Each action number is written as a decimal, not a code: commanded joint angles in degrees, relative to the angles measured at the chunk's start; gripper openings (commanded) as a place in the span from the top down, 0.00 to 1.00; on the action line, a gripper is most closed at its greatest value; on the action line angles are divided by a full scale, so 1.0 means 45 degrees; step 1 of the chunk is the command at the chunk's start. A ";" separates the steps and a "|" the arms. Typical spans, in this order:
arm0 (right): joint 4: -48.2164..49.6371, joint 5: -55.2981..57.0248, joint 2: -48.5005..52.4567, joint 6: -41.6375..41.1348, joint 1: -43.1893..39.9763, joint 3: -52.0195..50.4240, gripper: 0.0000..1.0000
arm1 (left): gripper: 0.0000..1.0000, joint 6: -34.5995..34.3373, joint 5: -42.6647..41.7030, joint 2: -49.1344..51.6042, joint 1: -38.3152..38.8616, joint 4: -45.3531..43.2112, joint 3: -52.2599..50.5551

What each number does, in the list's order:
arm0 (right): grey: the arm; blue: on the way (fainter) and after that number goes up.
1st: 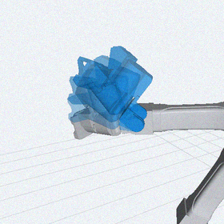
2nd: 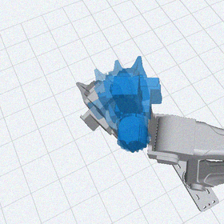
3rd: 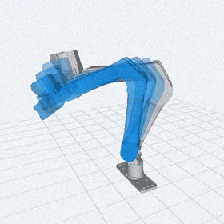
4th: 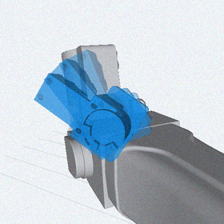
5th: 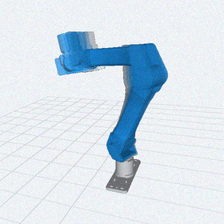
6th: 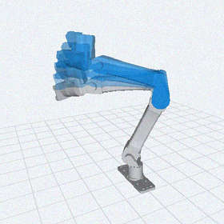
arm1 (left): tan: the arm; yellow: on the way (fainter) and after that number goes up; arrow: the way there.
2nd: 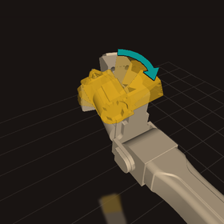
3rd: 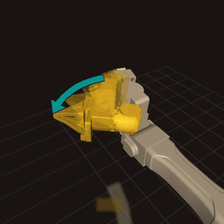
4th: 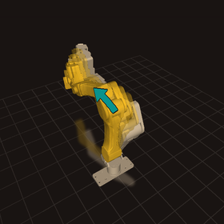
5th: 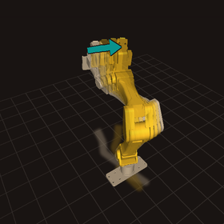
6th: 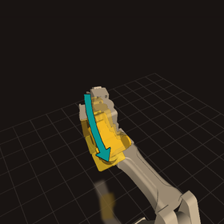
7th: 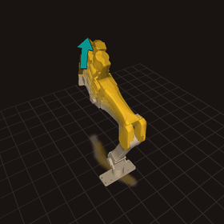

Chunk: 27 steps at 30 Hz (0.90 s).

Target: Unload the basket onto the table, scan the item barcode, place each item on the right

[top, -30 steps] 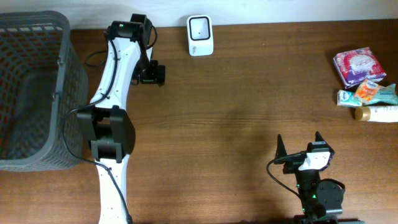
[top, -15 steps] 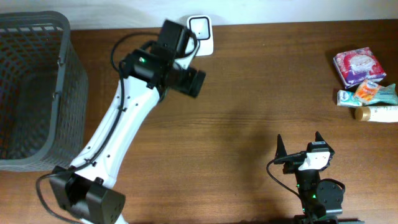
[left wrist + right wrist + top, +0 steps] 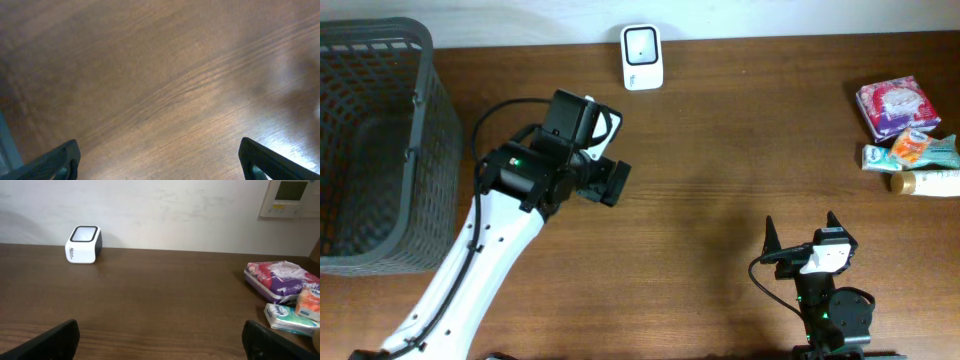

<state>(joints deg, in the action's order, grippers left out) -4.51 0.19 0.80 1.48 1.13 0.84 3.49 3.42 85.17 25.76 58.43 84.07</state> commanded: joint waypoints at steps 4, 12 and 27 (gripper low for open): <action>-0.0039 0.0112 -0.0136 -0.0049 -0.0102 -0.0117 0.01 | 0.01 0.0199 -0.0194 -0.2055 -0.0010 -0.3332 -0.3483; -0.0039 0.0112 -0.0136 -0.0044 -0.0102 -0.0117 0.01 | 0.01 0.0209 -0.0568 -0.7786 -0.0010 -0.7344 -0.8952; -0.0039 0.0112 -0.0136 -0.0049 -0.0097 -0.0117 0.01 | 0.01 0.0199 -0.2249 -1.4484 -0.3327 -1.1288 -1.5484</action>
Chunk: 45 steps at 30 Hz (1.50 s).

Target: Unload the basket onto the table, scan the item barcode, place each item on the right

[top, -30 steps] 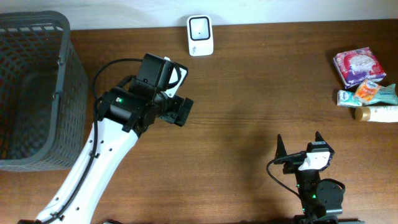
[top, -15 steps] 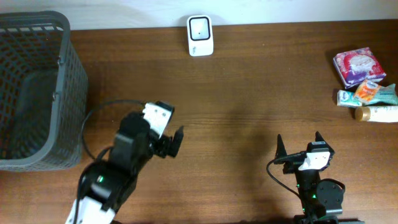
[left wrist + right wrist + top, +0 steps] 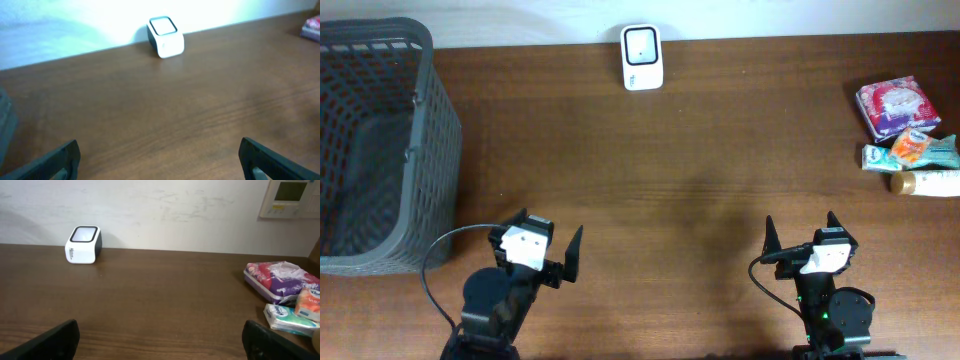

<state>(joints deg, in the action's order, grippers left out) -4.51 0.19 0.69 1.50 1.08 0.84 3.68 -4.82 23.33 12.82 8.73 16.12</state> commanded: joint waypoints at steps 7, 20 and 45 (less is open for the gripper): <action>-0.0039 0.0112 -0.0112 -0.0053 -0.0087 -0.0117 0.01 | 0.01 -0.0345 -0.0413 -0.2516 -0.2195 -0.1399 -0.2171; -0.0039 0.0112 -0.0112 -0.0049 -0.0092 -0.0117 0.01 | 0.01 -0.0763 0.0078 -0.4775 -0.3832 -0.1700 -0.3468; -0.0039 0.0112 -0.0112 -0.0053 -0.0087 -0.0117 0.01 | 0.01 -0.0947 0.1239 -0.5124 -0.2871 -0.0874 -0.3468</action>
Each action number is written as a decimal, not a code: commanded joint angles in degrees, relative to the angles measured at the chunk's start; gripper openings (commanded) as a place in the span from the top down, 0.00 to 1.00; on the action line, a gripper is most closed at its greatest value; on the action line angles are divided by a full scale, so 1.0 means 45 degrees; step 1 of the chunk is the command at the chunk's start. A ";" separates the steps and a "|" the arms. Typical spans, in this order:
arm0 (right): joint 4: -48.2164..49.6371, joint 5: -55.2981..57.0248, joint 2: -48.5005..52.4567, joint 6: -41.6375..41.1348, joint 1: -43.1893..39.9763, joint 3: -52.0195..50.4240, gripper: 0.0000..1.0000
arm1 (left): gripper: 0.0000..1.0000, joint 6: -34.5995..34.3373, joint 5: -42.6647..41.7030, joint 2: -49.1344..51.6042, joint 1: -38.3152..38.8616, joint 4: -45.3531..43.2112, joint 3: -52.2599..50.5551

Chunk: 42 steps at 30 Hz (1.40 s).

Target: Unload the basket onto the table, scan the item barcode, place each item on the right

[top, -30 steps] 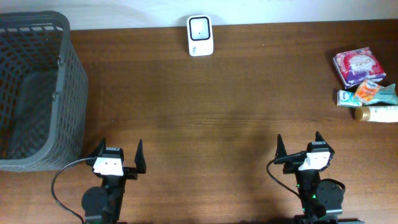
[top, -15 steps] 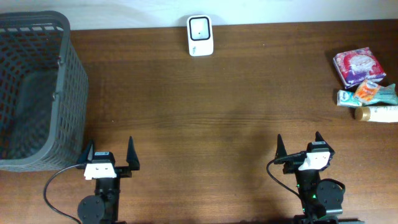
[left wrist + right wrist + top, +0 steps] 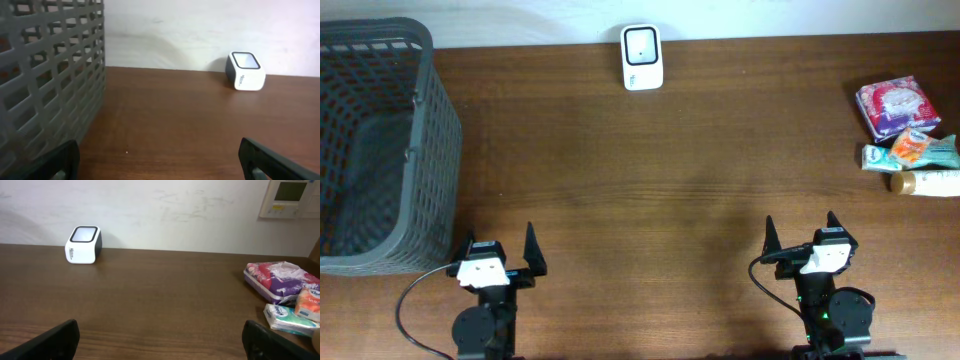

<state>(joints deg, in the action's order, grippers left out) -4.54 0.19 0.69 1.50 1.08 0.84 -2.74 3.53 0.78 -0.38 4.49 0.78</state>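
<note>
The white barcode scanner stands at the table's far edge, also in the left wrist view and the right wrist view. A small heap of items lies at the far right: a purple packet, a teal-and-orange pack and a pale bottle. My left gripper rests near the front left edge, open and empty. My right gripper rests at the front right, open and empty, well short of the items.
A tall grey mesh basket fills the left side of the table, close beside the left gripper. A wall panel hangs behind the items in the right wrist view.
My left arm has drawn further back and left, so its gripper now sits beside the basket's front corner and faces the wall. The right arm has not moved.
At first my left arm reached out over the table near the scanner, its open gripper pointing down at bare wood. Then it was folded back at the front left. Now it rests lower beside the basket. The right gripper stayed open and still throughout.
</note>
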 commanded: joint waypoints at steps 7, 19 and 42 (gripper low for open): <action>-0.0034 0.0112 -0.0112 -0.0049 -0.0092 -0.0117 0.01 | 0.01 0.0471 -0.0714 -0.0112 0.0063 0.0083 -0.0058; -0.0034 0.0112 -0.0112 -0.0049 -0.0092 -0.0117 0.01 | 0.01 0.0476 -0.0646 -0.0112 0.0175 0.0112 -0.0058; -0.0034 0.0112 -0.0112 -0.0049 -0.0092 -0.0117 0.01 | 0.01 0.0233 -0.0510 -0.0107 -0.0073 0.0068 -0.0058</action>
